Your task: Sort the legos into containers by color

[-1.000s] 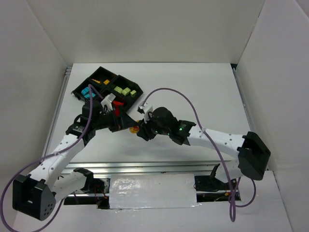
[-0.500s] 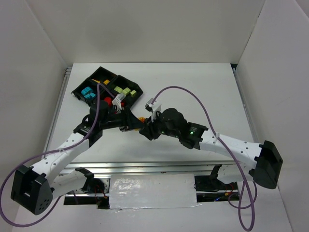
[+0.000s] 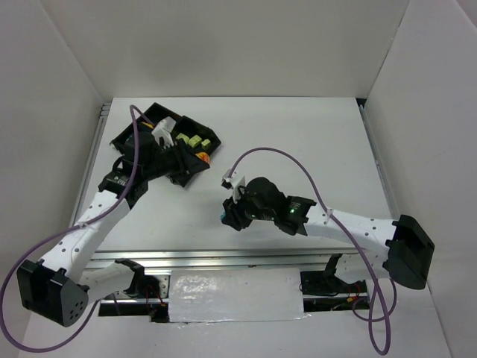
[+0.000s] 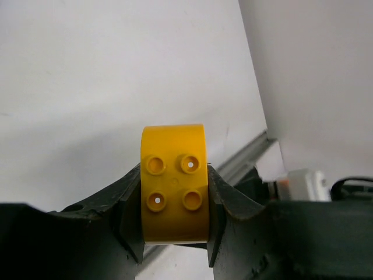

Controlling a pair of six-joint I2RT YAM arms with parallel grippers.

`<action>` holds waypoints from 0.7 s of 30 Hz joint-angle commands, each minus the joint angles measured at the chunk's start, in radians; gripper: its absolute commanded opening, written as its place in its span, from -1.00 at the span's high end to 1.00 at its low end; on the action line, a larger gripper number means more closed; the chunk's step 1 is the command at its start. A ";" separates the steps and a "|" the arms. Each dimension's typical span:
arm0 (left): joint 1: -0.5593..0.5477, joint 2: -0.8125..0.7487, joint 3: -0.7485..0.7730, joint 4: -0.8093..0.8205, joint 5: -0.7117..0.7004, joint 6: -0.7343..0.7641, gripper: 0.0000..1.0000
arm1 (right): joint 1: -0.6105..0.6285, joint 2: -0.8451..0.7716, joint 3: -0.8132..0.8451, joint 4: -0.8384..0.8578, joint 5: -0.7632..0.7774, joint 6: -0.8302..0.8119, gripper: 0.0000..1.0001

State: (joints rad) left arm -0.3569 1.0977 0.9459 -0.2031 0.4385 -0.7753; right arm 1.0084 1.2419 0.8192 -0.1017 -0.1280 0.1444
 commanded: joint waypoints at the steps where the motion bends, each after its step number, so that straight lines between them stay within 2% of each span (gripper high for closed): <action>1: 0.056 0.008 0.108 -0.076 -0.105 0.079 1.00 | 0.007 0.008 -0.011 -0.020 0.002 0.007 1.00; 2: 0.073 0.034 0.155 -0.090 -0.216 0.079 1.00 | 0.009 0.008 -0.015 -0.016 0.007 0.015 1.00; 6: 0.202 0.183 0.299 -0.156 -0.473 0.035 1.00 | 0.007 -0.007 -0.020 0.005 0.042 0.082 1.00; 8: 0.246 0.327 0.430 -0.163 -0.532 0.012 0.99 | 0.010 -0.015 -0.014 0.003 0.033 0.101 1.00; 10: 0.300 0.500 0.538 -0.142 -0.524 0.024 0.99 | 0.015 -0.041 -0.017 0.002 0.016 0.122 1.00; 12: 0.323 0.620 0.742 -0.165 -0.570 0.050 0.97 | 0.027 -0.079 -0.025 -0.003 0.014 0.147 1.00; 13: 0.329 0.737 0.883 -0.192 -0.581 0.063 0.96 | 0.033 -0.093 -0.028 -0.009 0.018 0.156 1.00; 16: 0.354 0.951 1.080 -0.260 -0.595 0.097 0.82 | 0.055 -0.145 -0.044 -0.023 0.024 0.176 1.00; 17: 0.357 0.997 1.190 -0.283 -0.601 0.103 0.75 | 0.064 -0.157 -0.051 -0.021 0.025 0.173 1.00; 19: 0.391 1.117 1.307 -0.323 -0.584 0.107 0.69 | 0.076 -0.188 -0.060 -0.024 0.036 0.173 1.00; 21: 0.409 1.165 1.337 -0.315 -0.563 0.103 0.57 | 0.084 -0.203 -0.057 -0.039 0.067 0.172 1.00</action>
State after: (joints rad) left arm 0.0235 2.2150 2.1975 -0.4603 -0.1188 -0.7021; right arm 1.0779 1.0737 0.7715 -0.1371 -0.1013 0.3004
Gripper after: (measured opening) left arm 0.484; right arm 0.440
